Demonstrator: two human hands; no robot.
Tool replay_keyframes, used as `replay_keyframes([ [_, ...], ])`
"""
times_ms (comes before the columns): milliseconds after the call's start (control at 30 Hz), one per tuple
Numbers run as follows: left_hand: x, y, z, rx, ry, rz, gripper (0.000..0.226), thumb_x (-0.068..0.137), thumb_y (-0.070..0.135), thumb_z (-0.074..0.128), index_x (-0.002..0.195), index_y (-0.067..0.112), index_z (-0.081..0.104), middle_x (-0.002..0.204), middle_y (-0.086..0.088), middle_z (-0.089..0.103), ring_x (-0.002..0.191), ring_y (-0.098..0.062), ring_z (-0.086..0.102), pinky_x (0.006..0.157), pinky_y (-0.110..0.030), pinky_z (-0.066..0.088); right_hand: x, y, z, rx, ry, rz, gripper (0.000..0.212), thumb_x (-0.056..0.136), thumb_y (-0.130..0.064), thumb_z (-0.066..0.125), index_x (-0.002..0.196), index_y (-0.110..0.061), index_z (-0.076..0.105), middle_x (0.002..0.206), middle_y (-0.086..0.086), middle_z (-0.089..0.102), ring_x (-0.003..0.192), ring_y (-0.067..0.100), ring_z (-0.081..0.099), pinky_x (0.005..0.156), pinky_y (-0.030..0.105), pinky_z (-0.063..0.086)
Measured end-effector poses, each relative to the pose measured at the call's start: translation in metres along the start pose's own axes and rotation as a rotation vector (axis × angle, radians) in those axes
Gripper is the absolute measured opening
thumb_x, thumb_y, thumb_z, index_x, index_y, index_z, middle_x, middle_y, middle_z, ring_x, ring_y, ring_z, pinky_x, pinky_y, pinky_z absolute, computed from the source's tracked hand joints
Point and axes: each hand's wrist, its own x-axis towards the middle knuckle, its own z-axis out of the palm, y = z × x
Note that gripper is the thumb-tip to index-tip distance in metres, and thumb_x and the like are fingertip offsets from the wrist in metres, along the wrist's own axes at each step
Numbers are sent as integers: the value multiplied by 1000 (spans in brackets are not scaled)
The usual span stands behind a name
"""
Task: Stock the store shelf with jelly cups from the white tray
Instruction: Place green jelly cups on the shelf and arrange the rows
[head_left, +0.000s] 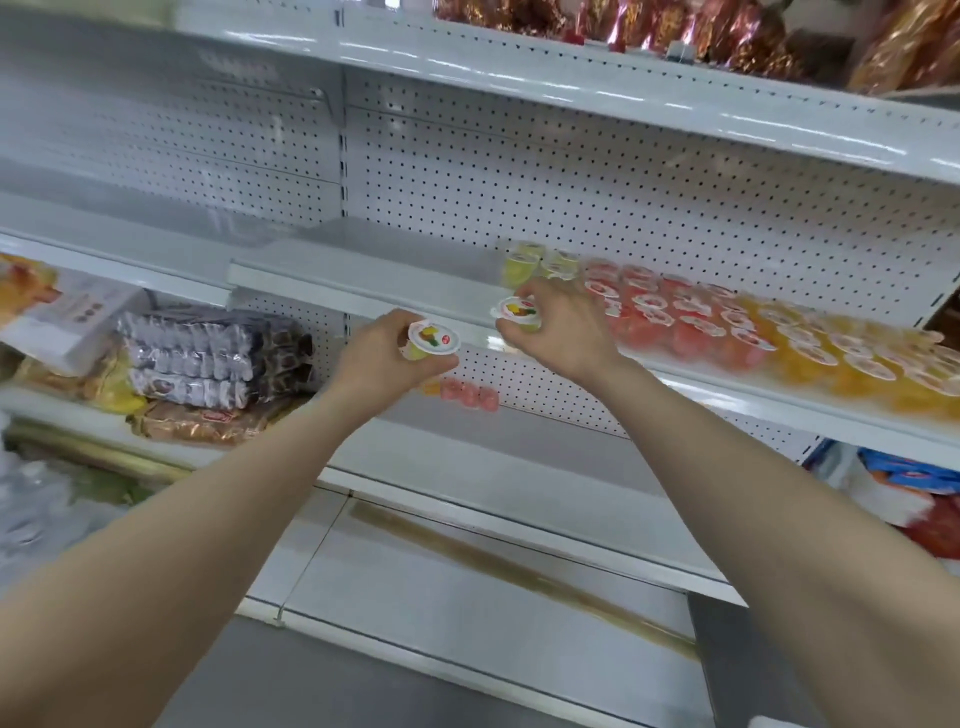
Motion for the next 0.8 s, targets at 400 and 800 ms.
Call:
replay_keyframes([
  [400,121,-3,30,3,4,-29,49,64,46,86,102,29,61,92,17,65,86,-3,62,72,-23,49,139,45,30,-85,-210,152,46,77,-52,63,115,-28,56,109,4,65,114,29,46,92,44,40],
  [800,155,-14,62,11,-21,-30,51,63,47,87,102,25,63,94,9,68,86,-12,63,83,-38,52,152,62,51,-81,-282,159,52,79,-63,58,119,-29,57,106,1,58,121,28,41,97,46,35],
])
